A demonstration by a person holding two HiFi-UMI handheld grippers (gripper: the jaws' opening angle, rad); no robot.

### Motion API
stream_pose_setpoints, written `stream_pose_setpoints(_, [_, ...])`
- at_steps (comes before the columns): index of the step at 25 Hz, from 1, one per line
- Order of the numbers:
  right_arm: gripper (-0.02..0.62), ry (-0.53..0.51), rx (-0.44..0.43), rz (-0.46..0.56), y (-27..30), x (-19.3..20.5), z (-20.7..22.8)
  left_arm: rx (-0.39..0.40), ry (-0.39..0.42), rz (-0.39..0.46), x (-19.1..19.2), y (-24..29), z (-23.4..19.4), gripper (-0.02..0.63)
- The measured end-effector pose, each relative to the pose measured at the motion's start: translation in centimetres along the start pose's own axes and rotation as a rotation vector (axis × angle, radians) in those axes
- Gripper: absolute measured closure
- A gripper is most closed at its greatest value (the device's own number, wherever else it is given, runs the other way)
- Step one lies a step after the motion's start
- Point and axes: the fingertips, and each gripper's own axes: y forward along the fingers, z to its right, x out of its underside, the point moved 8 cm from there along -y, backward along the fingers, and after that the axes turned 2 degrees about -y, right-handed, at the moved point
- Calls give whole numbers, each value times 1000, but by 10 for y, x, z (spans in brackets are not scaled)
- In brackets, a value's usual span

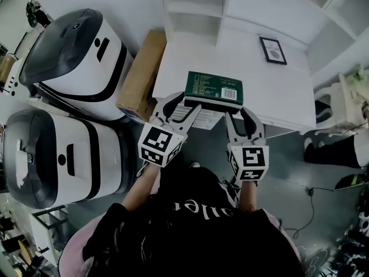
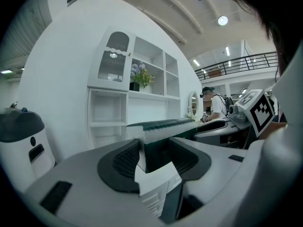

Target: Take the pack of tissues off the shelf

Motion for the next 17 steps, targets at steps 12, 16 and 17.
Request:
stream_pose_setpoints(12, [419, -6, -4, 12, -8, 4, 7, -7, 7, -4, -1, 1, 12, 400])
stream_pose_setpoints(16, [419, 0, -9, 15, -7, 4, 6, -8, 11, -6, -2, 0, 11, 400])
stream_pose_setpoints(17, [419, 1, -10, 16, -6, 4, 6, -8, 12, -6, -2, 0, 10, 400])
